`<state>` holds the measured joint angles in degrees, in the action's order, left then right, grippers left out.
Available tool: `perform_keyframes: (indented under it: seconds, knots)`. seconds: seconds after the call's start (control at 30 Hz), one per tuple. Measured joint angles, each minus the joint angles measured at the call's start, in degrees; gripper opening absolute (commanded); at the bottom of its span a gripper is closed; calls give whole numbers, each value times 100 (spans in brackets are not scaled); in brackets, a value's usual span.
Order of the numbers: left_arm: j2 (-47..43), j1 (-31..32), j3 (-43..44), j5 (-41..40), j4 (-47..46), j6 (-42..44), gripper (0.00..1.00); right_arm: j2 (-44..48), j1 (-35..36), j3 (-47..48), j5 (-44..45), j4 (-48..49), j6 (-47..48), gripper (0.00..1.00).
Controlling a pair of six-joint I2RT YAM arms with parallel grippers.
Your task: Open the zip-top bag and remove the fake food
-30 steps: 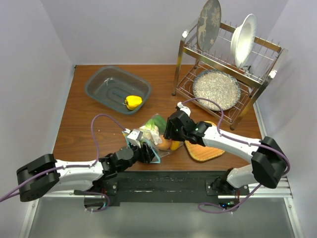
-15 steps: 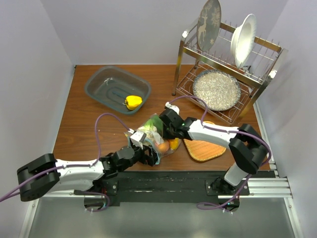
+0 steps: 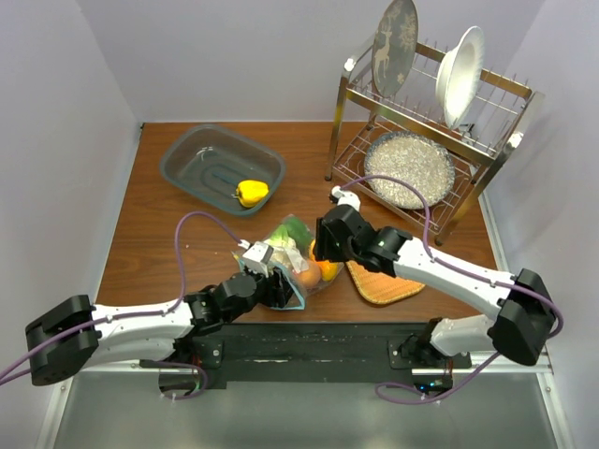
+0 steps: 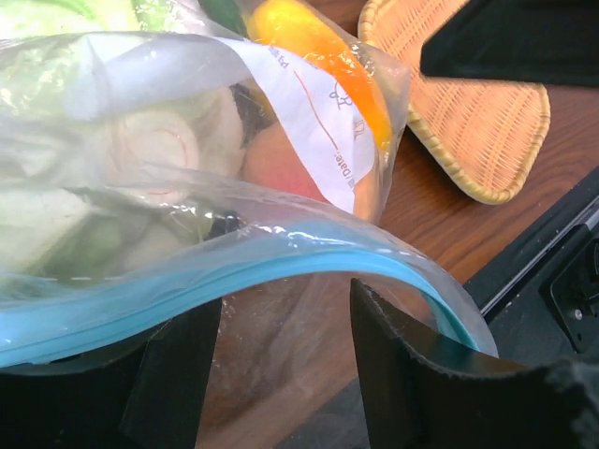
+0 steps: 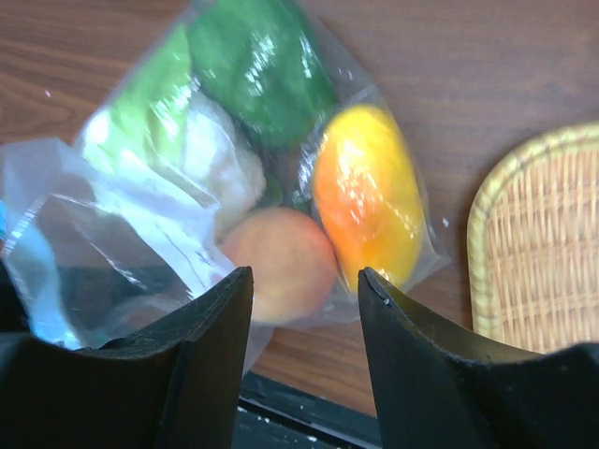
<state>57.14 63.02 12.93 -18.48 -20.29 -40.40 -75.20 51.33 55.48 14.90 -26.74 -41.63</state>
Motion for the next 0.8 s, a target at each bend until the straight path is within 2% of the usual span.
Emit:
perform_keyframes:
  seconds: [0.13, 0.3, 0.47, 0.6, 0.63, 0.67, 0.8]
  knots:
    - [11, 0, 0, -114, 118, -256, 69, -205, 0, -240, -166, 55, -186, 31]
    - [28, 0, -2, -271, 151, -535, 77, -780, 0, -240, -262, 295, -319, 25]
    - [179, 4, -2, -382, 127, -778, 85, -1252, 74, -170, -291, 505, -293, 22]
    - [385, 103, 2, -564, 205, -1001, 93, -1611, 326, 15, -188, 494, -181, 35]
    - [415, 136, 4, -595, 216, -1021, 94, -1674, 382, 35, -164, 496, -155, 38]
    - [442, 188, 4, -621, 240, -1058, 94, -1725, 439, 52, -129, 501, -114, 45]
    - [503, 278, 61, -728, 339, -1128, 94, -1797, 557, 85, -92, 522, 37, 57]
